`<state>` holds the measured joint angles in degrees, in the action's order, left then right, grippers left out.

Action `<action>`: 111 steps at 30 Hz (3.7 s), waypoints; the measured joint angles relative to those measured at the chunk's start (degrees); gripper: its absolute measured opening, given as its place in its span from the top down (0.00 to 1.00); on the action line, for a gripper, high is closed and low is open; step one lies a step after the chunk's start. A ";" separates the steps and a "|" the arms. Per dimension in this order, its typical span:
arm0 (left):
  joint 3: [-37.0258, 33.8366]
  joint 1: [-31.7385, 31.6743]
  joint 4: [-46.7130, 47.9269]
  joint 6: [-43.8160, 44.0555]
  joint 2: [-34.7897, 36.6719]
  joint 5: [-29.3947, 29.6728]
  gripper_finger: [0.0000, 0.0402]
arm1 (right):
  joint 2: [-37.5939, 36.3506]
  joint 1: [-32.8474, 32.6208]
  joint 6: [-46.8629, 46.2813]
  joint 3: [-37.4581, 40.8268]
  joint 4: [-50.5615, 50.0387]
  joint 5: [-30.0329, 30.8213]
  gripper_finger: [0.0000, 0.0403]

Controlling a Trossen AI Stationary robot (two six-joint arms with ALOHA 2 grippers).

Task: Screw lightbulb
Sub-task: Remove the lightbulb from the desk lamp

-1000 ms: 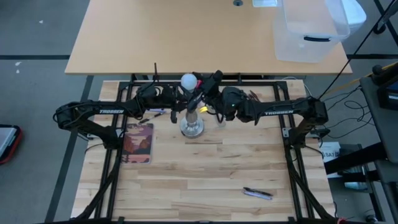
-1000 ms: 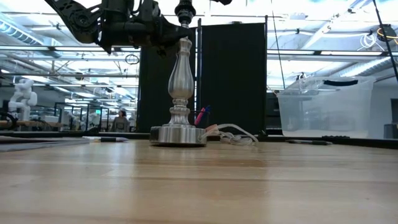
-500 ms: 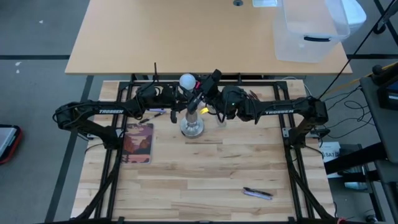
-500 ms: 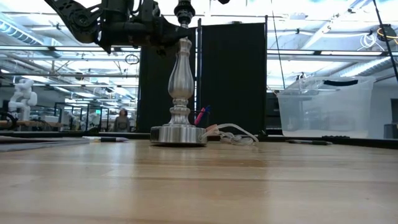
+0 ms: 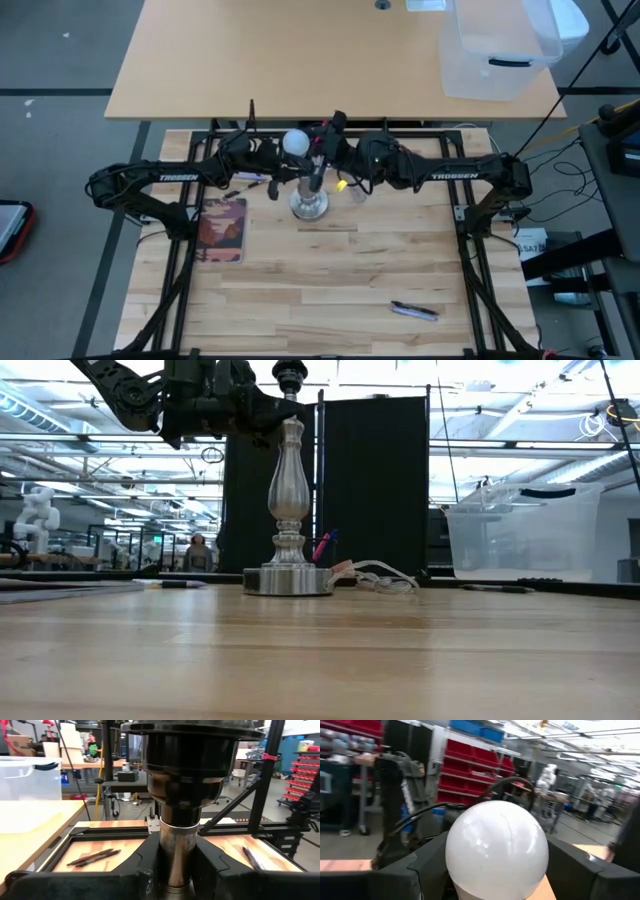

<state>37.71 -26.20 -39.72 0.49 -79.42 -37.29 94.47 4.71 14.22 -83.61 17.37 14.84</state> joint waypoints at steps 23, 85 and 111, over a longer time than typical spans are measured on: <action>0.07 0.07 -0.09 1.24 -0.07 -2.79 0.82 | -0.10 15.81 -3.04 0.13 2.24 -49.17 0.31; -0.04 1.68 0.57 0.44 0.04 9.04 0.82 | 8.15 -8.22 2.45 -9.20 3.98 37.37 0.16; -0.11 1.48 0.63 -0.56 0.04 4.60 0.82 | 8.17 -7.34 3.11 -9.20 2.44 28.83 0.35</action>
<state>37.60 -24.72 -39.09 -0.07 -79.37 -32.69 102.64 -2.63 17.33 -92.82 19.81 43.67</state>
